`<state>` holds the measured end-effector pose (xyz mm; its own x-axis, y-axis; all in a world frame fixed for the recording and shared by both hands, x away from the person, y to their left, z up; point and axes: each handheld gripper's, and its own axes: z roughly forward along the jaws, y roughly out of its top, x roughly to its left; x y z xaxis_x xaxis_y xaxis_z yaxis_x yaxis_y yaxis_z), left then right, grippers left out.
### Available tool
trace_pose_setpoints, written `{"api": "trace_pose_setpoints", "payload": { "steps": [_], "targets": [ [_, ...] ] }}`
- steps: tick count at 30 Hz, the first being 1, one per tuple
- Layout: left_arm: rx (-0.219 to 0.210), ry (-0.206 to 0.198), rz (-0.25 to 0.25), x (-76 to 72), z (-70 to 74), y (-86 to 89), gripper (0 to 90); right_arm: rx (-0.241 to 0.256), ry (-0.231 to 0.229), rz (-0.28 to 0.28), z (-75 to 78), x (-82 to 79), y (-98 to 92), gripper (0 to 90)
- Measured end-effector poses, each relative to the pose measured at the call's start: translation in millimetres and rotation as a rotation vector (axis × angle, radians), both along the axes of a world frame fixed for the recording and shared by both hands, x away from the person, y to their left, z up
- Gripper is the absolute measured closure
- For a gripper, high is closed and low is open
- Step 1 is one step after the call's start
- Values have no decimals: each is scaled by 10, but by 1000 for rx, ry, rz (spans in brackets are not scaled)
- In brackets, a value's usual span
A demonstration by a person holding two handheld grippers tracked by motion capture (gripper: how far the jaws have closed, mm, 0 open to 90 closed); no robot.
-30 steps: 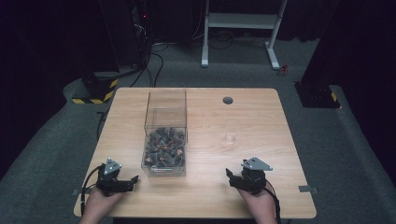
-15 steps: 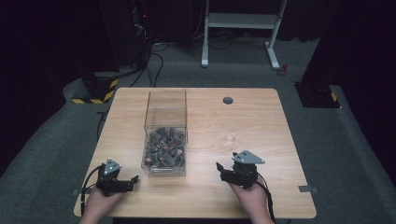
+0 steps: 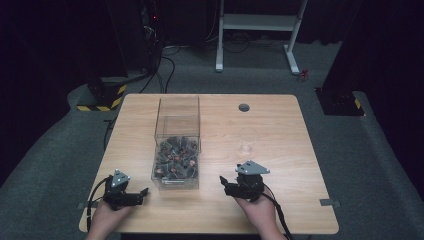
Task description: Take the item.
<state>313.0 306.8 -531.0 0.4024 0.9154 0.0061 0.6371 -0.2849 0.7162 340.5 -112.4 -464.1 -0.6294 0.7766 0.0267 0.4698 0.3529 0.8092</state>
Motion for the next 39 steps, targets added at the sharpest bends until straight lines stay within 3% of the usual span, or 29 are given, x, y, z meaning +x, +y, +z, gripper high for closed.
{"api": "trace_pose_setpoints", "payload": {
  "steps": [25,39],
  "targets": [
    [1,0,-1,0,0,1,38,28,-24,92,263,25,377,295],
    [3,-1,-1,1,1,2,38,38,3,155,312,72,643,355]
  ]
}}
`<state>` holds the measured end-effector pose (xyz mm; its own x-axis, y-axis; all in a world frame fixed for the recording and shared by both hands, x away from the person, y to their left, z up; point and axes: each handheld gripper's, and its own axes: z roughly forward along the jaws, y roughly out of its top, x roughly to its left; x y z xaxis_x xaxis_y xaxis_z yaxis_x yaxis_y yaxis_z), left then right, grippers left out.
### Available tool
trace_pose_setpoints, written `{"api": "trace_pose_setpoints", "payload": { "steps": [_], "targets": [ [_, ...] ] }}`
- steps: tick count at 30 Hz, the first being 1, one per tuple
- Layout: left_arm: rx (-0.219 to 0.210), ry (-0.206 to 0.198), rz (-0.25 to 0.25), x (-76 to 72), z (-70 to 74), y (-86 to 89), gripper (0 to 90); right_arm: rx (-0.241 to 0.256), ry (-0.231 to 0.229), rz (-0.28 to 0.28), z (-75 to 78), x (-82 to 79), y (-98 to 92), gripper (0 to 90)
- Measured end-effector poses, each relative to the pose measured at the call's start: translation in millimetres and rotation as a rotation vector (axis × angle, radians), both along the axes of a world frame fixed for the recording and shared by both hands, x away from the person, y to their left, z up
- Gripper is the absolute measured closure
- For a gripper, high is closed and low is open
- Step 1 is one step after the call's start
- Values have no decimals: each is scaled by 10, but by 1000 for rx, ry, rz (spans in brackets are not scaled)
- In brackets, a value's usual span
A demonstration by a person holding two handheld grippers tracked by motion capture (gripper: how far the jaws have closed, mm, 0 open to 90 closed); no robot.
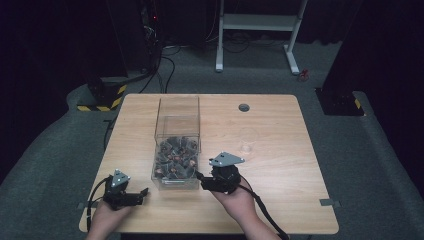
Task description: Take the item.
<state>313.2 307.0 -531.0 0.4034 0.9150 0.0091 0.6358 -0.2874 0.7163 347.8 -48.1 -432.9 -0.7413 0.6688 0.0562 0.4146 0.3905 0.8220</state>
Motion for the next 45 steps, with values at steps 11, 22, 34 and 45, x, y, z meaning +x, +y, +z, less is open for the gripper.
{"api": "trace_pose_setpoints", "payload": {
  "steps": [11,22,34,45],
  "targets": [
    [0,0,1,-1,0,0,38,14,20,47,-7,21,163,386],
    [0,0,1,0,0,0,38,15,22,91,-63,-8,312,467],
    [0,0,-1,0,0,1,38,9,21,108,-88,21,455,620],
    [0,0,-1,0,0,1,38,0,41,126,-123,21,507,860]
  ]
}}
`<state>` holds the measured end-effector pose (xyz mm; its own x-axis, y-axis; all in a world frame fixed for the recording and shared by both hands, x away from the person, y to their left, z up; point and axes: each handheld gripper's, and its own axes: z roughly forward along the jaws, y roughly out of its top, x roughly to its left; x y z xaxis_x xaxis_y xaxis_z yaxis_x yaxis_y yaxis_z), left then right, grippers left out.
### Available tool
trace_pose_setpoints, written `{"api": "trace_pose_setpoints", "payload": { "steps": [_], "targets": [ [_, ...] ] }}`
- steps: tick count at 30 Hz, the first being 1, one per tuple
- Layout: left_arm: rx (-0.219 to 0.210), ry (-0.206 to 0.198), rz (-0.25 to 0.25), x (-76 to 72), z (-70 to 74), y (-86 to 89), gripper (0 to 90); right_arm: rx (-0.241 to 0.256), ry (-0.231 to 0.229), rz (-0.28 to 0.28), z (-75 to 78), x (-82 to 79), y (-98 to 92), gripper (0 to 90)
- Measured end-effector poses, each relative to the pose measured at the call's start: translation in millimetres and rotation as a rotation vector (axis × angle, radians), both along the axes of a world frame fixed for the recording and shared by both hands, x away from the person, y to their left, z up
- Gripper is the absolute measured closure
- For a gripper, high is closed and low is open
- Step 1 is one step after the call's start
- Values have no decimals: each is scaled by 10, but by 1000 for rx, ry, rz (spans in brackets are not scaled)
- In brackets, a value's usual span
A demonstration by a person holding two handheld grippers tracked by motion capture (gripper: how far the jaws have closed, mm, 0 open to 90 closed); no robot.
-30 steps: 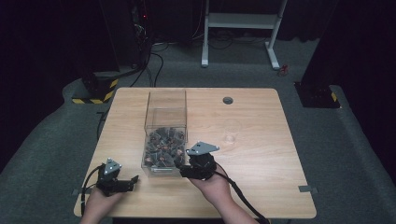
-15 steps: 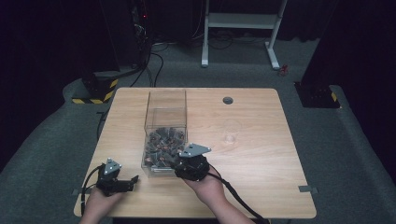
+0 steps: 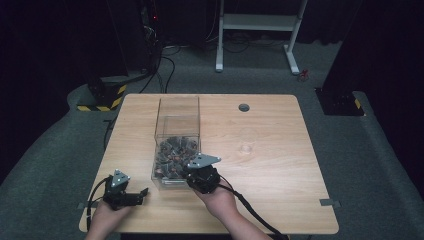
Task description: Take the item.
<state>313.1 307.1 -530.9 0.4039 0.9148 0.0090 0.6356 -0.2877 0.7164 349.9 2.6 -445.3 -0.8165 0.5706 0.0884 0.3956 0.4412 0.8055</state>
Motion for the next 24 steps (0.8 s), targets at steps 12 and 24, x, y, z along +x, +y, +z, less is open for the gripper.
{"api": "trace_pose_setpoints", "payload": {
  "steps": [12,24],
  "targets": [
    [0,0,0,0,0,0,38,39,-45,-8,73,-40,-71,900],
    [1,0,0,0,0,0,38,75,-67,-26,147,-55,-150,900]
  ]
}}
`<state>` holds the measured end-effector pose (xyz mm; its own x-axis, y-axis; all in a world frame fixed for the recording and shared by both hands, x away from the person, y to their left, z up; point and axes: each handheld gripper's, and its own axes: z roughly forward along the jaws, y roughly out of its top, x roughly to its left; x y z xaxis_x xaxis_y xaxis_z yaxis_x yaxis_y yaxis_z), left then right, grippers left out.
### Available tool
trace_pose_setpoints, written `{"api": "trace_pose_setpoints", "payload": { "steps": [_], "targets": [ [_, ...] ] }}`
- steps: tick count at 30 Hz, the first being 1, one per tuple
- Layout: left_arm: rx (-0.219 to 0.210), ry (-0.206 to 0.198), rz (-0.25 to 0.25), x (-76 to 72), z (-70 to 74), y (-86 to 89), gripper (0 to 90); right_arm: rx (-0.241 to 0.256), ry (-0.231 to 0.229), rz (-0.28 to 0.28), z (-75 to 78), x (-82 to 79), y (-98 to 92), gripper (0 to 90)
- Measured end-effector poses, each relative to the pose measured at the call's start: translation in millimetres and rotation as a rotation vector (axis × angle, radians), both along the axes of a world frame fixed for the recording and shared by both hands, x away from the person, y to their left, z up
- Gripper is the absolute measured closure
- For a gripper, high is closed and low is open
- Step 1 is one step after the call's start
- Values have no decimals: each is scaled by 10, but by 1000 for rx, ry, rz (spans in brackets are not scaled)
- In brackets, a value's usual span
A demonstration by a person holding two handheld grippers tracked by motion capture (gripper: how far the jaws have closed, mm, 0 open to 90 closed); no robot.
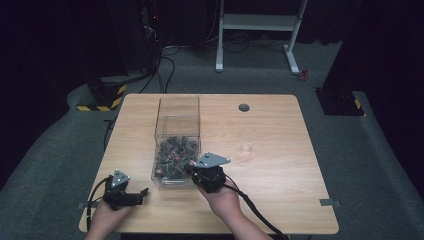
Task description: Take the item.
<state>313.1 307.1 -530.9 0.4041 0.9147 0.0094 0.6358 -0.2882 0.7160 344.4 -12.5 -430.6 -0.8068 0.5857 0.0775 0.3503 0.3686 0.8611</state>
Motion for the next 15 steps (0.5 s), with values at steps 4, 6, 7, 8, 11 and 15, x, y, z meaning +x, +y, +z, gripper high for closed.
{"api": "trace_pose_setpoints", "payload": {
  "steps": [4,6,7,8,11,15],
  "targets": [
    [0,0,0,0,0,0,38,14,-6,-9,33,-17,-24,900],
    [0,0,0,0,0,0,38,20,-9,-14,50,-24,-41,900],
    [0,0,0,0,0,0,38,23,-9,-14,56,-26,-49,900],
    [0,0,0,0,0,0,38,26,-12,-15,63,-28,-56,900],
    [0,0,0,0,0,0,38,29,-23,-20,86,-34,-79,900],
    [0,0,0,0,0,0,38,35,-30,-25,104,-39,-102,900]
  ]
}}
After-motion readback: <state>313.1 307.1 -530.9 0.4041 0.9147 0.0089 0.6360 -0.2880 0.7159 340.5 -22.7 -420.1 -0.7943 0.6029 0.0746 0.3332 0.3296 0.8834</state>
